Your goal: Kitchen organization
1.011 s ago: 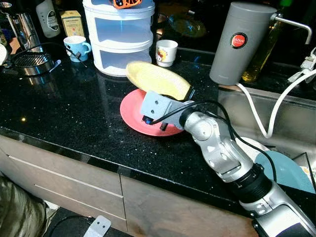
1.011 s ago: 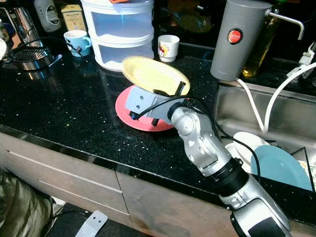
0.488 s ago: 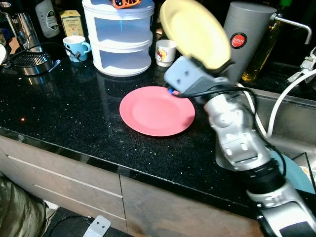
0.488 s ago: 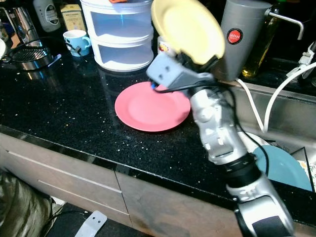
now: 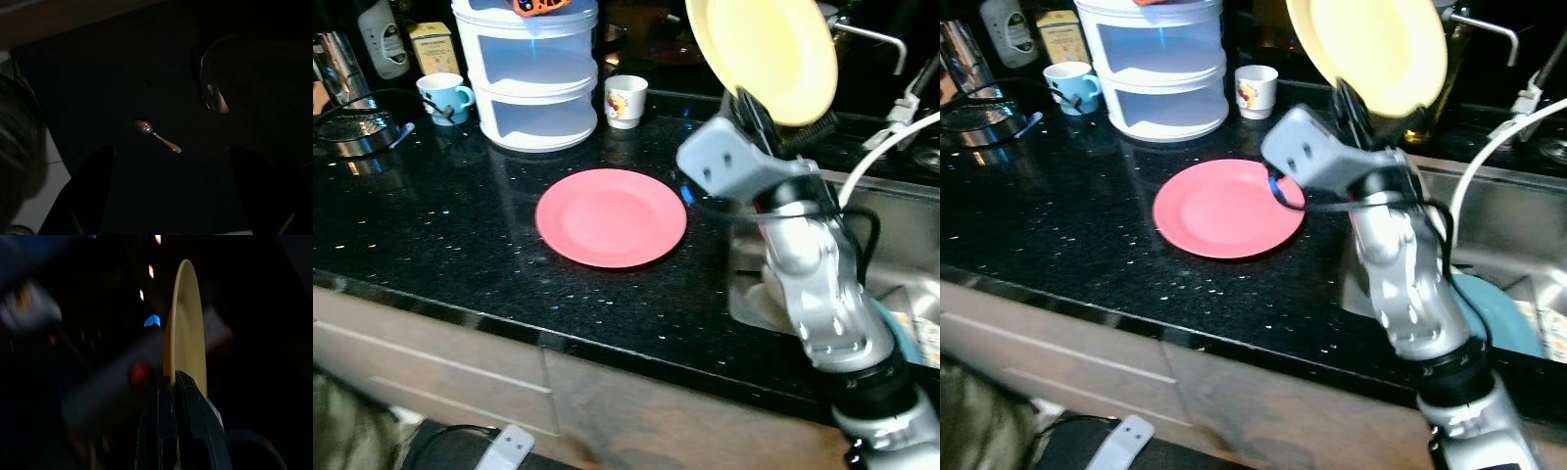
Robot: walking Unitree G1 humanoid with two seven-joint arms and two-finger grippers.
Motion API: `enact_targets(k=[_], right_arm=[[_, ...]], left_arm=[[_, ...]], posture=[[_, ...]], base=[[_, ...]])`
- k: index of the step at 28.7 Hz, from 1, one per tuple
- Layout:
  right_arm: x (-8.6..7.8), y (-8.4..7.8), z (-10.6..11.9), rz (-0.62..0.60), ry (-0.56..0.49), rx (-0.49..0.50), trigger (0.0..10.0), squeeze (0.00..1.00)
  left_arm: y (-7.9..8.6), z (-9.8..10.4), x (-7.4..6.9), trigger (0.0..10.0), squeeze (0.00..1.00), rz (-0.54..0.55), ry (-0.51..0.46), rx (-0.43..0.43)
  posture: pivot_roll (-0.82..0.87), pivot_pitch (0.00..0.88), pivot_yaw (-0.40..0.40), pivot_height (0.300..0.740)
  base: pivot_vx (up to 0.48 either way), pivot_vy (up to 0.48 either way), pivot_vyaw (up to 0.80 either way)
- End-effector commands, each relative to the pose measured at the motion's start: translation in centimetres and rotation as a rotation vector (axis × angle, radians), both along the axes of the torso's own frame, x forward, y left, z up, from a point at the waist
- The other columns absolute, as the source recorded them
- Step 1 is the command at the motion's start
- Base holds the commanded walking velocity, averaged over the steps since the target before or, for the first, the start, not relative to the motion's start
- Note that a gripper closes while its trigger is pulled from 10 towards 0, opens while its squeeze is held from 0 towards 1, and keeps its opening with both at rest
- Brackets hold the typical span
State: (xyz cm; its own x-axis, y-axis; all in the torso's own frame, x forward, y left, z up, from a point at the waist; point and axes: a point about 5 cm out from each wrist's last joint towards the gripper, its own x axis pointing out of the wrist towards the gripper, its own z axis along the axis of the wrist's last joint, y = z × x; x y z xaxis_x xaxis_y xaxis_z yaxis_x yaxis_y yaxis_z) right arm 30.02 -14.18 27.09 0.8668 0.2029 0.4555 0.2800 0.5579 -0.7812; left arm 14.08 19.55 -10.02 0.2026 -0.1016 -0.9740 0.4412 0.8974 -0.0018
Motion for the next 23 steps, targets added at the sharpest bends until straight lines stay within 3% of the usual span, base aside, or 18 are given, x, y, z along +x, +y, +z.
enact_targets(k=[1, 9, 13, 14, 15, 16, 17, 18, 21, 22, 23], right_arm=[[-0.6, -0.6, 0.3, -0.025, -0.015, -0.005, 0.0, 0.00], [-0.6, -1.7, -1.4, -0.050, 0.103, -0.019, 0.0, 0.00], [0.2, -1.0, -3.4, 0.016, 0.301, -0.030, 0.0, 0.00], [0.5, -0.8, -3.9, 0.028, 0.370, -0.034, 2.0, 0.00], [0.5, -0.8, -3.9, 0.028, 0.370, -0.034, 2.0, 0.00], [0.6, -0.6, -4.1, 0.036, 0.411, -0.039, 5.0, 0.00], [0.7, -0.4, -4.4, 0.054, 0.465, -0.038, 10.0, 0.00], [0.7, -0.4, -4.4, 0.054, 0.465, -0.038, 10.0, 0.00], [0.7, 0.0, -5.5, 0.089, 0.649, -0.076, 10.0, 0.04], [0.7, 0.0, -5.5, 0.089, 0.649, -0.076, 10.0, 0.04], [0.6, 0.0, -5.9, 0.085, 0.699, -0.070, 10.0, 0.39]], left_arm=[[-0.5, -0.2, -0.3, 10.0, 0.00, -0.016, 0.016, -0.018], [-0.5, -0.1, -0.3, 10.0, 0.00, -0.018, 0.015, -0.018], [-0.6, -0.1, -0.2, 10.0, 0.00, -0.018, 0.014, -0.018], [-0.5, -0.1, -0.3, 10.0, 0.00, -0.017, 0.014, -0.018], [-0.5, -0.1, -0.3, 10.0, 0.00, -0.017, 0.014, -0.018], [-0.5, -0.1, -0.3, 10.0, 0.00, -0.016, 0.014, -0.018], [-0.5, -0.1, -0.3, 10.0, 0.00, -0.016, 0.015, -0.018], [-0.5, -0.1, -0.3, 10.0, 0.00, -0.016, 0.015, -0.018], [-0.5, -0.2, -0.3, 10.0, 0.00, -0.016, 0.017, -0.018], [-0.5, -0.2, -0.3, 10.0, 0.00, -0.016, 0.017, -0.018], [-0.6, -0.2, -0.3, 10.0, 0.00, -0.016, 0.017, -0.019]], posture=[[-0.06, 0.000, -0.027, 0.740], [-0.07, 0.000, -0.023, 0.740], [-0.07, 0.000, -0.025, 0.740], [-0.06, 0.000, -0.026, 0.740], [-0.06, 0.000, -0.026, 0.740], [-0.06, 0.000, -0.026, 0.740], [-0.06, 0.000, -0.026, 0.740], [-0.06, 0.000, -0.026, 0.740], [-0.06, 0.000, -0.028, 0.740], [-0.06, 0.000, -0.028, 0.740], [-0.06, 0.000, -0.030, 0.740]], base=[[0.000, 0.000, -0.80], [0.000, 0.000, -0.80], [0.000, 0.000, -0.36], [0.000, 0.000, 0.00], [0.000, 0.000, 0.00], [0.000, 0.000, 0.00], [0.000, 0.000, 0.00], [0.000, 0.000, 0.00], [0.000, 0.000, 0.00], [0.000, 0.000, 0.00], [0.000, 0.000, 0.00]])
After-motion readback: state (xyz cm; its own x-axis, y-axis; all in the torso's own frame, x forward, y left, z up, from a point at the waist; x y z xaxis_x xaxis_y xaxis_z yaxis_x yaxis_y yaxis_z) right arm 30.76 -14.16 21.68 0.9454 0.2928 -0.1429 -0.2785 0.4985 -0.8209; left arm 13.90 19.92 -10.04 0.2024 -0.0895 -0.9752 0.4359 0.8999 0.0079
